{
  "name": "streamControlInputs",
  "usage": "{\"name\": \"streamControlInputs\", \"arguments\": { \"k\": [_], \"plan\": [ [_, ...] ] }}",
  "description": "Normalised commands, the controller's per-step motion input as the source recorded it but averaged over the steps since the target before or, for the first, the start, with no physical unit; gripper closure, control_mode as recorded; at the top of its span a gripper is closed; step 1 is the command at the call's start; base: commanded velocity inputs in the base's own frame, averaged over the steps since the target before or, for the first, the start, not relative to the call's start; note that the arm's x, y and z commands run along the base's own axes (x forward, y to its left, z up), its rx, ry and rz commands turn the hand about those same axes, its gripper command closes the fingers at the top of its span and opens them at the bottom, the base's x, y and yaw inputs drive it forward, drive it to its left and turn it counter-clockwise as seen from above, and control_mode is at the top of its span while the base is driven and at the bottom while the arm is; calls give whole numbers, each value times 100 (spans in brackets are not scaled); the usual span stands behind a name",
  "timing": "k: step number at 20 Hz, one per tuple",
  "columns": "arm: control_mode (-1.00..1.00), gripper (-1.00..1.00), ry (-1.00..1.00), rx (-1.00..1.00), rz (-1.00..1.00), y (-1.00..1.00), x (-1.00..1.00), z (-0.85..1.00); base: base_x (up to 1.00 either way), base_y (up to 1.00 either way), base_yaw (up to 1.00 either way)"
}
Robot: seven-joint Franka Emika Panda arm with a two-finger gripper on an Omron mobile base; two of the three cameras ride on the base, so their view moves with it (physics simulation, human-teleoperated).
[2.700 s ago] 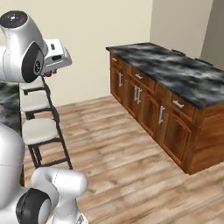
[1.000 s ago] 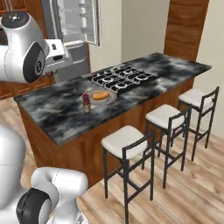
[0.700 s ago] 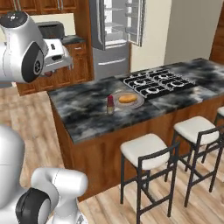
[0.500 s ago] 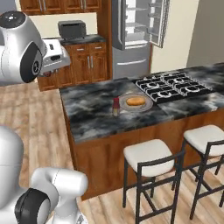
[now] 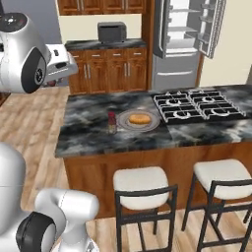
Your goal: Move the hot dog bun to the plate on the dining table and place the condiment next to that plate. Then navigate to the fridge and take the sausage and place it on the plate as well.
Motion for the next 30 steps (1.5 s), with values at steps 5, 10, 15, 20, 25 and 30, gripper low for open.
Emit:
{"name": "streamControlInputs", "arguments": {
  "k": [5, 10, 15, 20, 25, 30],
  "plan": [
    [100, 100, 0, 0, 0, 0, 0, 0, -33, -99, 42],
    [100, 100, 0, 0, 0, 0, 0, 0, -13, -86, 37],
    [100, 100, 0, 0, 0, 0, 0, 0, 32, -27, 23],
    [100, 100, 0, 0, 0, 0, 0, 0, 16, 9, 8],
    [100, 100, 0, 0, 0, 0, 0, 0, 18, -1, 0],
    [-100, 100, 0, 1, 2, -12, 23, -7, 23, -10, 1]
  ]
}}
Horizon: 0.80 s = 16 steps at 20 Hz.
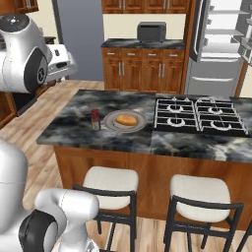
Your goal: Move the hot dog bun to the plate on the dining table and place the condiment next to that plate. Then navigate to the fridge and take the sausage and place it on the plate as well.
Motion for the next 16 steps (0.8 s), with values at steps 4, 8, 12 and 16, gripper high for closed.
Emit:
{"name": "streamControlInputs", "arguments": {
  "k": [4, 8, 12, 16],
  "plan": [
    [-100, 100, 3, 1, 4, -48, 77, -12, 0, 0, 0],
    [-100, 100, 18, 0, 0, -58, 96, -23, 0, 0, 0],
    [-100, 100, 26, 0, 0, -25, 100, -56, 0, 0, 0],
    [-100, 100, 36, -2, -7, -1, 100, -52, 0, 0, 0]
  ]
}}
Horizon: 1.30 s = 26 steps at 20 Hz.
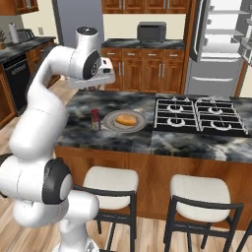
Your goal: Move the hot dog bun to the plate on the dining table and place the condiment next to that plate. Then navigate to the fridge and take the sausage and place it on the plate as well.
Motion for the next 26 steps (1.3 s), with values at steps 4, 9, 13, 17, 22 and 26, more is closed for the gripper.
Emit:
{"name": "streamControlInputs", "arguments": {
  "k": [4, 9, 13, 17, 22, 26],
  "plan": [
    [-100, 100, 36, -3, 0, 0, 100, -31, 0, 0, 0],
    [-100, 100, 24, -9, 2, -7, 100, -47, 0, 0, 0],
    [-100, 100, 0, -2, 22, -10, 100, -71, 0, 0, 0],
    [-100, 100, -5, 0, 41, -56, 79, -65, 0, 0, 0],
    [-100, 100, -8, -2, 42, -35, 75, -90, 0, 0, 0],
    [-100, 100, -2, -2, 30, -6, 66, -78, 0, 0, 0]
  ]
}}
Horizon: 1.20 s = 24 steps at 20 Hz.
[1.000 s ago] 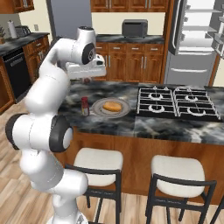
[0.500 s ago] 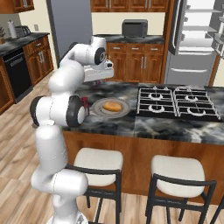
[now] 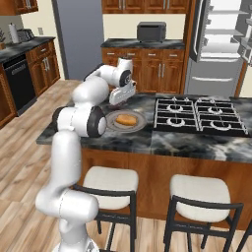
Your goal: Move the hot dog bun to the plate on the dining table and place the condiment next to that plate. Then navigate to the fridge and take the sausage and place it on the plate as well.
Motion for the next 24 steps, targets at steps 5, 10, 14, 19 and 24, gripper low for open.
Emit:
{"name": "streamControlInputs", "arguments": {
  "k": [5, 10, 14, 19, 24],
  "plan": [
    [-100, 100, -10, -1, 22, 0, 53, -71, 0, 0, 0],
    [-100, 100, -12, 0, 13, 0, 34, -68, 0, 0, 0],
    [-100, 100, -2, -4, 1, -1, 11, -54, 0, 0, 0],
    [-100, 100, 0, -6, -2, 0, 0, -41, 0, 0, 0],
    [-100, 100, 0, 0, -4, -6, -4, -6, 0, 0, 0]
  ]
}}
